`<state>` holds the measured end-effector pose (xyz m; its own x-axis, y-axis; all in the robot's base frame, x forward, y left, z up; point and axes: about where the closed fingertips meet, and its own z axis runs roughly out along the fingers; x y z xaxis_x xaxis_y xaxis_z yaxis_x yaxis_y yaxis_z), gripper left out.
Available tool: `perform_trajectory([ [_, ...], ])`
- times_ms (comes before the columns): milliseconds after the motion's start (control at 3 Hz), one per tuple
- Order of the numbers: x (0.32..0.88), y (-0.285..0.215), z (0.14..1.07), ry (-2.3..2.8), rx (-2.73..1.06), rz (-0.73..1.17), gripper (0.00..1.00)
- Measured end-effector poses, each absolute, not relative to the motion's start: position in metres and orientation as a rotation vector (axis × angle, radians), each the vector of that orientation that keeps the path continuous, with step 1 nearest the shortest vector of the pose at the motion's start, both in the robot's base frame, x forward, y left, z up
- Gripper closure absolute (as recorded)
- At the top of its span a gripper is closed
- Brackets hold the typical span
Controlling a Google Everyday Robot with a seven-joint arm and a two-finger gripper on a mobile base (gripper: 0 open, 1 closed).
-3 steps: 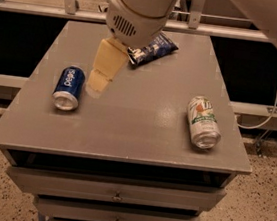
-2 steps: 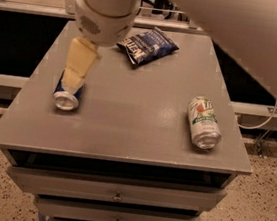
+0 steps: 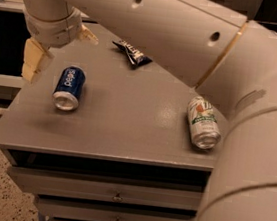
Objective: Place pepsi can upright
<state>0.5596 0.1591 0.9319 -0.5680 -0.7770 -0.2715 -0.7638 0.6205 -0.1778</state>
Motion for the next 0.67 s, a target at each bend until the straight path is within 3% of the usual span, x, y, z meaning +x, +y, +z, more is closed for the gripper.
perform_trajectory([
  [667,0.580,0.185,0.882,2.786,-0.768,0.003,0.00],
])
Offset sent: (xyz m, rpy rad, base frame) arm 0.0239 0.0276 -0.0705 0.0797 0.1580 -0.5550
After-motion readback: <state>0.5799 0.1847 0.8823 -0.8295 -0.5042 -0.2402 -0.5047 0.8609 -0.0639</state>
